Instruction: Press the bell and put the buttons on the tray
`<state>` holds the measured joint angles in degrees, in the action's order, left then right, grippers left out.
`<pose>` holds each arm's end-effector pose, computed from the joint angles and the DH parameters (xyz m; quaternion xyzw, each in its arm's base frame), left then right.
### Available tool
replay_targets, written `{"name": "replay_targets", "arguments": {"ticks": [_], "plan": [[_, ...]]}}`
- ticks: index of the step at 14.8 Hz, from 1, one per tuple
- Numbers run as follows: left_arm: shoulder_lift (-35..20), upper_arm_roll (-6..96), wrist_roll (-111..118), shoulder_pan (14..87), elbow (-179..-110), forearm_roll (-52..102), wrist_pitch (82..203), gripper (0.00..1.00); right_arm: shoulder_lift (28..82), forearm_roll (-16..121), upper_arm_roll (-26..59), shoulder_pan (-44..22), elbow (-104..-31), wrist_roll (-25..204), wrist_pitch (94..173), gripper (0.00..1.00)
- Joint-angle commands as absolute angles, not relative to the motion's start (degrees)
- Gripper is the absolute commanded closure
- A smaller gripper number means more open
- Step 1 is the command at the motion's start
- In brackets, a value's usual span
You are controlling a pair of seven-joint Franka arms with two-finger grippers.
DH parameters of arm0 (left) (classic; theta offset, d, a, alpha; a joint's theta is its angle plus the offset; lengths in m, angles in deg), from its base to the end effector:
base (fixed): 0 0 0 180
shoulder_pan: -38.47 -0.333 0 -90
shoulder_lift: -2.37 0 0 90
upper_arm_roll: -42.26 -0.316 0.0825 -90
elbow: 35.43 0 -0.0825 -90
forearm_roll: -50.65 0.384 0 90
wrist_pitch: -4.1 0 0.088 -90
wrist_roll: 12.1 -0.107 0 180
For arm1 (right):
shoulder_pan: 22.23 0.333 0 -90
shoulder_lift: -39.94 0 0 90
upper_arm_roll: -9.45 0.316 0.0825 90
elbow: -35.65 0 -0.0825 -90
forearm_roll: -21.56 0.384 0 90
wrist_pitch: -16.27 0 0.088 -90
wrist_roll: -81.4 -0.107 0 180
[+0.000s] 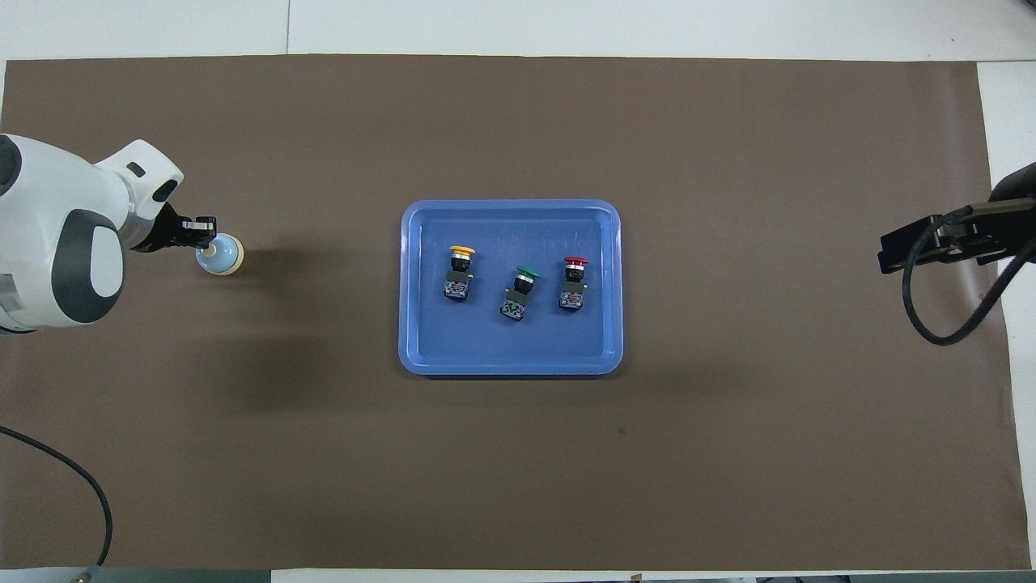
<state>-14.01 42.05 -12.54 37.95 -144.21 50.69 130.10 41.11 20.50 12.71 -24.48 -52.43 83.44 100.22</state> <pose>0.6192 0.0078 0.3535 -1.0000 -0.0022 -0.0073 0.0009 0.5495 0.0072 0.6201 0.9986 0.0261 -0.0463 0.0082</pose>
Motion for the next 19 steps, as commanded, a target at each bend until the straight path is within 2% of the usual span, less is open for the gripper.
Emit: {"name": "replay_targets", "arguments": {"ticks": [1,3,4,5,7,11,15,19], "plan": [[-8.6,41.7,-12.3,37.8,-138.2,50.3,116.7,1.00,40.1,21.0,13.1,-25.3,-53.1,84.7,99.6,0.00],[-4.0,41.7,-12.1,37.8,-136.9,50.3,111.3,1.00,40.1,21.0,13.1,-25.4,-53.1,84.7,99.6,0.00],[-0.9,41.7,-12.1,37.8,-137.2,50.3,109.8,0.91,40.1,21.0,13.1,-25.4,-53.1,84.7,99.6,0.00],[1.2,41.7,-12.0,37.8,-137.2,50.3,107.7,0.65,40.1,21.1,13.1,-25.4,-53.1,84.7,99.6,0.00],[3.8,41.6,-12.0,37.8,-137.1,50.3,104.4,0.00,40.1,21.1,13.1,-25.4,-53.1,84.7,99.6,0.00],[5.2,41.7,-12.0,37.9,-136.4,50.3,102.1,0.00,40.1,21.0,13.1,-25.4,-53.1,84.7,99.6,0.00],[2.9,41.7,-12.3,37.9,-130.0,50.3,94.0,0.00,40.1,21.0,13.1,-25.4,-53.1,84.7,99.6,0.00],[3.0,41.8,-12.5,38.5,-130.2,50.3,94.3,0.00,40.1,21.1,13.1,-25.4,-53.1,84.7,99.6,0.00]]}}
